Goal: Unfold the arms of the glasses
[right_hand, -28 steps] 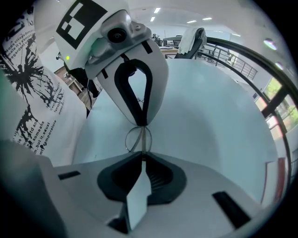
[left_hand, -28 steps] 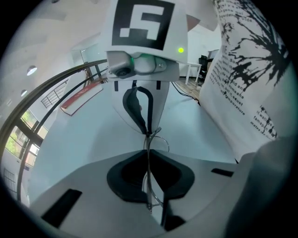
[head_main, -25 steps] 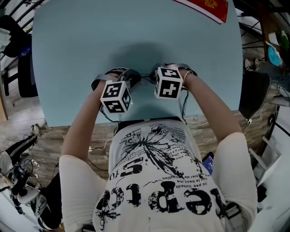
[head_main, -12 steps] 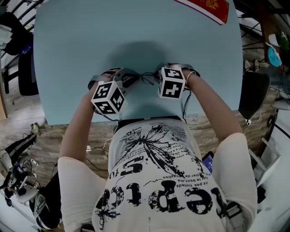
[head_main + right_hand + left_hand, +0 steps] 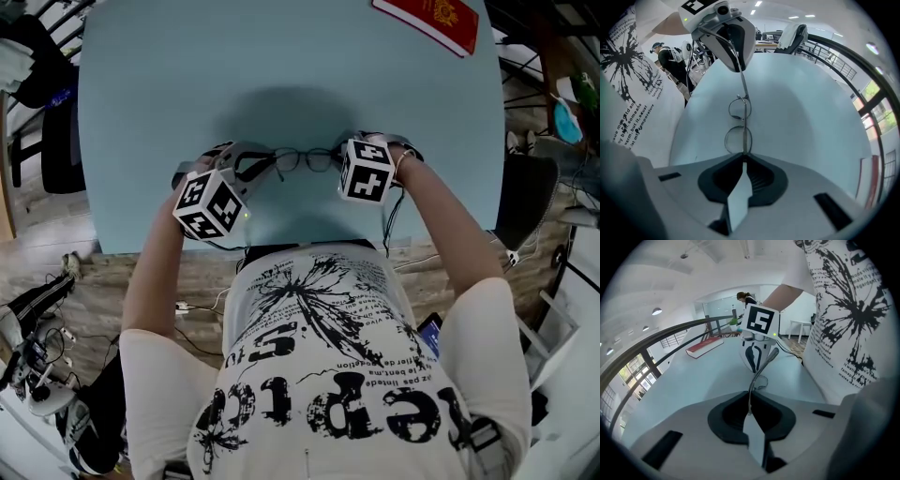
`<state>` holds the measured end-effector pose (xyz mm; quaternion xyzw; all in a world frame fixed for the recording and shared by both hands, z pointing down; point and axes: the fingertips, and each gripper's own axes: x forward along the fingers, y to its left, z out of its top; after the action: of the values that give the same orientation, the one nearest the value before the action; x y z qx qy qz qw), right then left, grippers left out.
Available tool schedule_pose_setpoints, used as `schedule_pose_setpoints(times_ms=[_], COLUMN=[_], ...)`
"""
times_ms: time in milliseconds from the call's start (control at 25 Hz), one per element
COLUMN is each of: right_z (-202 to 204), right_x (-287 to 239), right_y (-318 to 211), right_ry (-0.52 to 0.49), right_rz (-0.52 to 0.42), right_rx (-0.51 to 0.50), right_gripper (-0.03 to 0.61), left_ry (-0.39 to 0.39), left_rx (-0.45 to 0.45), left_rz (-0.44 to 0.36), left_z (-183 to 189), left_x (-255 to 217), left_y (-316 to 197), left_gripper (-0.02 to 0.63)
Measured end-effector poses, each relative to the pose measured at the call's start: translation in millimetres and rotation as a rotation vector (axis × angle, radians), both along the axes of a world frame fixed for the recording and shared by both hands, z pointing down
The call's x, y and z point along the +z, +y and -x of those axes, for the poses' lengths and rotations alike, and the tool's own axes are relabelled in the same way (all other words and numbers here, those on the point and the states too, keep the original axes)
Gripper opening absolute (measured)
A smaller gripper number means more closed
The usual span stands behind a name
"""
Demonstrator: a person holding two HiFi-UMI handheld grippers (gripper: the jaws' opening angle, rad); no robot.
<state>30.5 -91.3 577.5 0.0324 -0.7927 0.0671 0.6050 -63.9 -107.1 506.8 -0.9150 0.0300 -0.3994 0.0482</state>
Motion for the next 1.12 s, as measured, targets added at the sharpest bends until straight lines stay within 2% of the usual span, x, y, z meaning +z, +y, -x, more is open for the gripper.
schedule_pose_setpoints(times_ms=[400,440,600,800,1120], right_z=[0,2,17,54,83], right_x=[-1,-2,-9,-16,-7], right_y=[-1,-2,-1,1,-1], right_ry=[0.047,0.046,0.020,-0.036,0.004], right_rz=[-0.032,-0.041,-0.067,-0.114,-0.109], right_rx=[0.035,0.043,0.066,0.017,-0.096], right_gripper=[0.043,0.051,0.158,0.127,0.074], left_ry=[0.058,0.063,0.082,0.095,0.107], left_rx=[-0.011,-0.011,-0.003,0.003,-0.015], left_rz=[0.012,0.013,0.022,0.023,0.023], left_z=[4,4,3,1,3], left_x=[1,2,3,3,5], left_y=[8,8,13,17,15], left_gripper=[0.029,0.029,0.029,0.029,0.029])
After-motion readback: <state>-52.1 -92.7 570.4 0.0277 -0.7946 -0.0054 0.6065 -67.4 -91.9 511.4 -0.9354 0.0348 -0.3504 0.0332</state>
